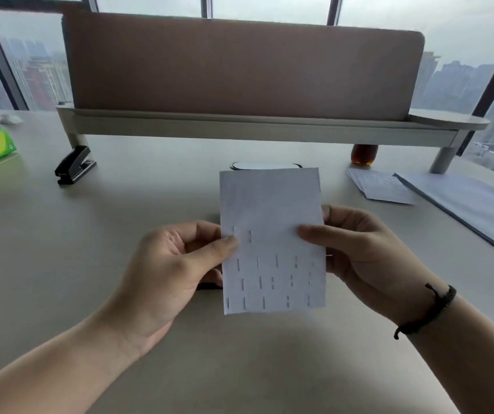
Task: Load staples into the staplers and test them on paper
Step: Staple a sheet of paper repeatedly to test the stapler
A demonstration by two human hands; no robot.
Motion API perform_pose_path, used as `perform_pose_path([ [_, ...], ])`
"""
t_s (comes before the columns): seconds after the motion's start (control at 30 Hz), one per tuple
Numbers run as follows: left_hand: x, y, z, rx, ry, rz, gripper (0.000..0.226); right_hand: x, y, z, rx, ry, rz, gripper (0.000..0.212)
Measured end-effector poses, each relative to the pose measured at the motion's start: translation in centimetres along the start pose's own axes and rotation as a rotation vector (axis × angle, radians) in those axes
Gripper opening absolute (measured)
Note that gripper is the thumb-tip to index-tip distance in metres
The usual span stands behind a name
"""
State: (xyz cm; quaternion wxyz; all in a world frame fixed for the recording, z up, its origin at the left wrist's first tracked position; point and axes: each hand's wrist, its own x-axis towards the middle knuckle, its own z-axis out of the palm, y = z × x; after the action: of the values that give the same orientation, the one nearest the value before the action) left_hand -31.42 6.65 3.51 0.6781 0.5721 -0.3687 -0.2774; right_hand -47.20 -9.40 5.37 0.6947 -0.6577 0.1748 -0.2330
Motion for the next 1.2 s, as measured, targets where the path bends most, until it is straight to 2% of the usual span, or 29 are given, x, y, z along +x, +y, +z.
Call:
perform_pose_path([
  [0.13, -0.1, 0.2, -0.2, 0.249, 0.105, 0.202, 0.023, -0.7, -1.0, -0.5, -0.012, 0.121, -0.084, 0.016],
  [0.2, -0.5, 0.9, 0.1, 0.262, 0.109, 0.236, 0.020, -1.7, -1.3, -0.7, 0.030, 0.169, -0.113, 0.011],
  [0.27, -1.1, 1.9, 0.9, 0.240, 0.047, 0.270, 0.012, -3.2, -1.6, -1.2, 0.047, 0.176, -0.122, 0.008],
  [0.37, -2.4, 3.0, 2.2, 0.214, -0.052, 0.324, 0.014, -6.1, -1.5, -1.9, 0.087, 0.130, -0.082, 0.019],
  [0.57, -6.1, 3.4, 5.9, 0.282, -0.235, 0.346, 0.014, -13.7, -1.1, -4.5, 0.149, 0.209, -0.113, 0.041],
  [0.63, -7.1, 3.1, 7.4, 0.345, -0.306, 0.351, 0.014, -16.7, -1.1, -5.4, 0.083, 0.298, -0.134, 0.039],
  [0.77, -9.4, 2.4, 12.7, 0.342, -0.426, 0.370, 0.015, -23.3, -0.2, -7.7, -0.019, 0.491, -0.147, 0.015],
  [0.9, -12.3, 0.8, 20.3, 0.267, -0.535, 0.346, 0.010, -30.6, 1.8, -10.9, -0.049, 0.690, -0.159, 0.014],
  [1.1, -17.6, -4.3, 32.5, 0.367, -0.785, 0.335, 0.011, -42.5, 6.5, -16.9, 0.049, 0.981, -0.065, 0.008],
  [1.2, -19.8, -8.4, 38.2, 0.418, -0.905, 0.242, 0.009, -47.4, 10.3, -19.9, 0.048, 1.154, 0.031, 0.021],
])
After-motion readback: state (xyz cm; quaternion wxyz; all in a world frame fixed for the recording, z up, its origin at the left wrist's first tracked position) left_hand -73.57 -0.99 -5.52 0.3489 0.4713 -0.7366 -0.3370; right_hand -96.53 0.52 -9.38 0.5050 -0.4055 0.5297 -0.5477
